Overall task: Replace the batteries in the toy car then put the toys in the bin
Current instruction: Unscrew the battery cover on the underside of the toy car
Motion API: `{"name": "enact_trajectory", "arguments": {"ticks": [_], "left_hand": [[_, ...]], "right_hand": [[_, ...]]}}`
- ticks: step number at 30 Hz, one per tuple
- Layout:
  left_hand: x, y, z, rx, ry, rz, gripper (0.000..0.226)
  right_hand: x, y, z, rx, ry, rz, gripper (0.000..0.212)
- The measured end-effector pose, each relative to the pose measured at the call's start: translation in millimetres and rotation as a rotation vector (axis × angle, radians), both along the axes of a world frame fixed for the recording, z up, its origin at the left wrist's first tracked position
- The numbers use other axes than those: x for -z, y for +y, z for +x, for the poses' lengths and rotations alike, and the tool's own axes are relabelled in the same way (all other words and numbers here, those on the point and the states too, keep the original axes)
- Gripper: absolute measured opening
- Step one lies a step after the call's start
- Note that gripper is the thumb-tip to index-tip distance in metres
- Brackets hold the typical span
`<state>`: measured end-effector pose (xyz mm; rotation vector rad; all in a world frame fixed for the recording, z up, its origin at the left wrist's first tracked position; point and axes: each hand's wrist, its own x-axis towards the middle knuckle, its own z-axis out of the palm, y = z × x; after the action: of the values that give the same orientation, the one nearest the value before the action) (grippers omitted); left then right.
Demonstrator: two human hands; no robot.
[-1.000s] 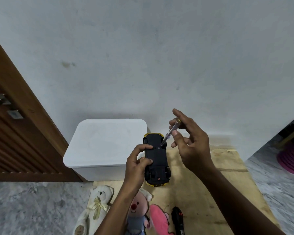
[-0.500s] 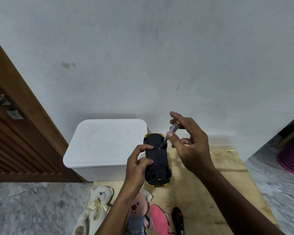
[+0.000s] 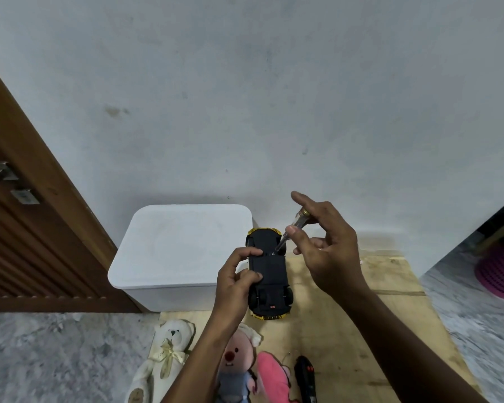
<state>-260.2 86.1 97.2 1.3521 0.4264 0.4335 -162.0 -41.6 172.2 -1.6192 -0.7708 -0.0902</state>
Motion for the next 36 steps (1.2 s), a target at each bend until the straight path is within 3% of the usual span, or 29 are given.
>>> {"name": "enact_trajectory", "arguments": {"ticks": [22,29,33,36], "left_hand": [[0,-4,2,0.001,0.003,-0.022,0.037],[3,-9,6,0.004,0.012,-0.026,0.039],[6,-15,11,0.008,0.002,-0.049,0.039],[10,-20,14,-0.001,-0.005,-0.059,0.039]], "right_hand": [[-2,-3,-1,0.022,-0.022,-0.018,0.065],[1,-9,5,0.042,0.138,0.078,0.07],[-1,-25,22,0.175,0.247,0.288,0.06],[13,-45,46,0.267,0.443,0.351,0.05]]}}
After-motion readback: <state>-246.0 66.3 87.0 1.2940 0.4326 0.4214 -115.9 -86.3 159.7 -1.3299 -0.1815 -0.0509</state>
